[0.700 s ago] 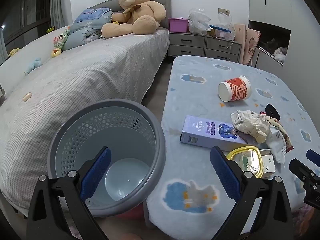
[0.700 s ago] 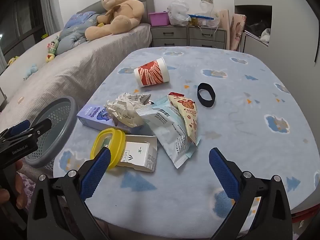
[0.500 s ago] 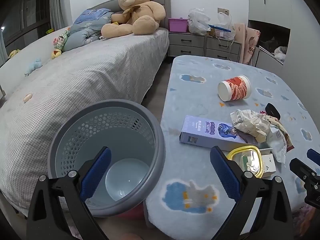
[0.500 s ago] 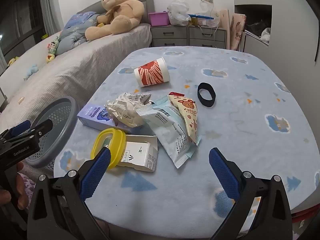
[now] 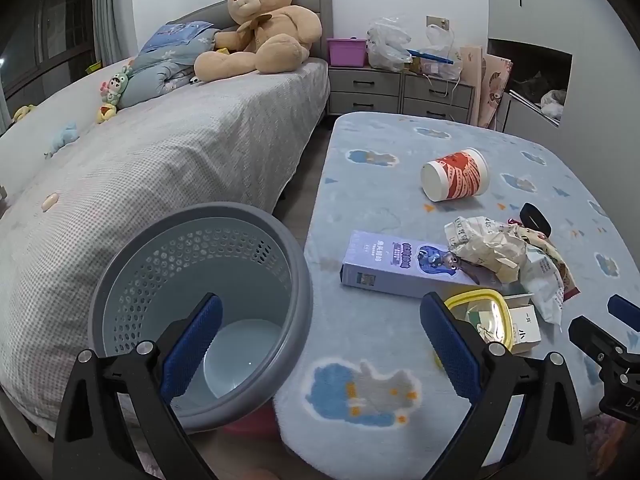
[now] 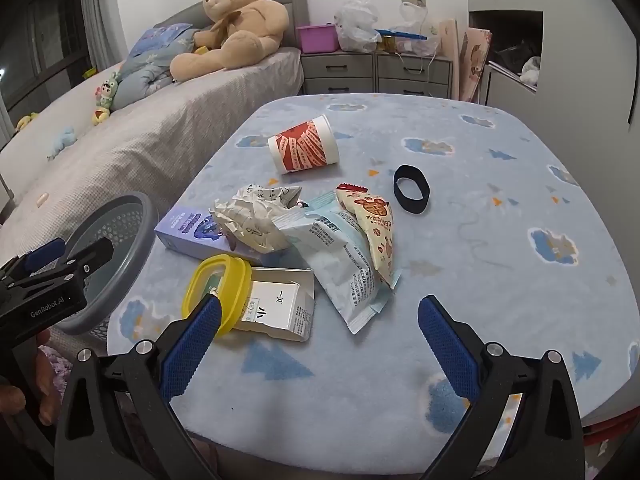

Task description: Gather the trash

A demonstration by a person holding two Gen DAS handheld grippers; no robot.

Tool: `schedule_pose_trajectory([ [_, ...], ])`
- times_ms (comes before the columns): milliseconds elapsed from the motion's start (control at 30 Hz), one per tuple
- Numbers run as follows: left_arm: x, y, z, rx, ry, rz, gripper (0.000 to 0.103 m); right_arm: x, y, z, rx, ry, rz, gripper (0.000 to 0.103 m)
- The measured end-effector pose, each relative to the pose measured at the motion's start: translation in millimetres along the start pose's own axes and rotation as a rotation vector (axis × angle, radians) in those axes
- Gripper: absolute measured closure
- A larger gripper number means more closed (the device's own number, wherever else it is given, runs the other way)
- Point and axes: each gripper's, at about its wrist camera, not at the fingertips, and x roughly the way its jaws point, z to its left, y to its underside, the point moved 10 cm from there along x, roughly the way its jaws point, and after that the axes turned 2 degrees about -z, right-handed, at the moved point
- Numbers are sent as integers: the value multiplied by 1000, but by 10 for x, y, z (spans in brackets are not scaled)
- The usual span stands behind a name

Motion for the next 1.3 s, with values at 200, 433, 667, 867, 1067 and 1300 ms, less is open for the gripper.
schedule_pose_trajectory([
  [200, -7, 14, -75, 8, 14, -2, 8, -11, -8, -8, -1, 3, 0, 6],
  [433, -21, 21, -95, 7, 18, -6, 8, 13, -24, -80, 8, 10, -5, 6],
  [667, -25, 16, -96, 8, 17, -6, 8, -70, 1, -58, 4, 14, -8, 6],
  [867, -26, 17, -94, 8, 17, -6, 8, -73, 0, -63, 5, 15, -9, 6],
  [1067, -40, 10, -92, 7, 16, -7, 8, -74, -1, -61, 1, 16, -10, 6],
  [1300, -42, 12, -88, 7, 17, -7, 8, -78, -1, -60, 0, 18, -12, 6],
])
